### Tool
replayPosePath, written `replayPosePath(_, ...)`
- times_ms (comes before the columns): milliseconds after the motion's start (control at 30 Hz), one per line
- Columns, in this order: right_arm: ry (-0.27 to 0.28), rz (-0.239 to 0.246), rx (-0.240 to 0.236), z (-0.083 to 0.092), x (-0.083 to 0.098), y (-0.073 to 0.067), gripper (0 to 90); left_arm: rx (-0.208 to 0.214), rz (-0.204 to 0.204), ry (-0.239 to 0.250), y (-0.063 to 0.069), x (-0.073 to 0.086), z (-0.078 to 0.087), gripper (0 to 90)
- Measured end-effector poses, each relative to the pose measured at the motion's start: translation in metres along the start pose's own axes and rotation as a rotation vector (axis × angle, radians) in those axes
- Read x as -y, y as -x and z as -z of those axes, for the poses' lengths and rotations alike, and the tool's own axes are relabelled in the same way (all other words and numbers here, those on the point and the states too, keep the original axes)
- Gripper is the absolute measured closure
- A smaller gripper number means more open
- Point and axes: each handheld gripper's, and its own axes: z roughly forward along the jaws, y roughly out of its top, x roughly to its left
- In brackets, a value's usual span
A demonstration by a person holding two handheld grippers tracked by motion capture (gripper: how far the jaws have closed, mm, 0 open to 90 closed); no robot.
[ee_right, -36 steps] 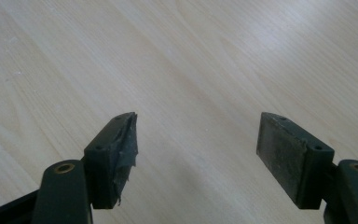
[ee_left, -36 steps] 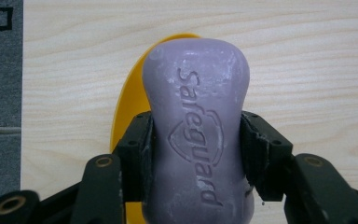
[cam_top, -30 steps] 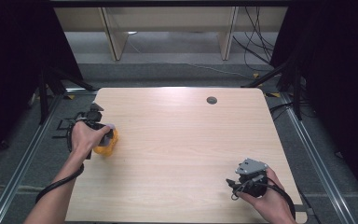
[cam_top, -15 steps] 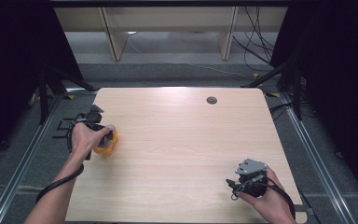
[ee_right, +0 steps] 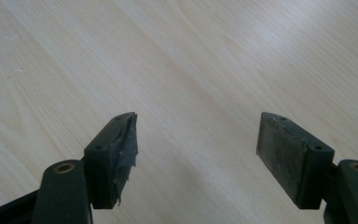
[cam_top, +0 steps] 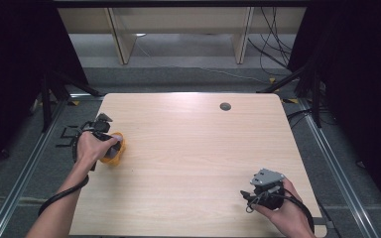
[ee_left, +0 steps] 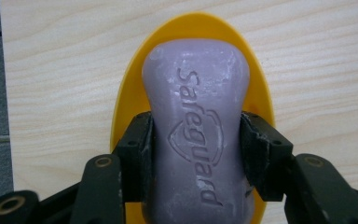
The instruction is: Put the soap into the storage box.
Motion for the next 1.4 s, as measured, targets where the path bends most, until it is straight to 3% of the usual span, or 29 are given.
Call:
replayPosePath(500, -0.002, 0.001, -0.001, 0.0, 0.0, 0.0, 29.5, -0.004, -0.012, -0.016, -0.003, 0.001, -0.003, 47.6)
replayPosePath(867, -0.005, 0.0, -0.001, -0.001, 0.0, 0.0, 29.5, -0.004, -0.015, 0.052, -0.005, 0.004, 0.022, 46.2)
replayPosePath(1300, -0.002, 0.002, 0.004, 0.0, 0.0, 0.0, 29.5, 0.032, -0.005, 0.113, -0.002, 0.022, 0.049, 45.7)
replayPosePath(1333, -0.001, 0.001, 0.005, 0.0, 0.0, 0.0, 29.5, 0.035, -0.019, 0.118, -0.002, 0.024, 0.051, 45.7)
replayPosePath(1400, 0.001, 0.003, -0.002, 0.0, 0.0, 0.0, 29.5, 0.049, 0.009, 0.127, 0.0, 0.028, 0.053, 45.7)
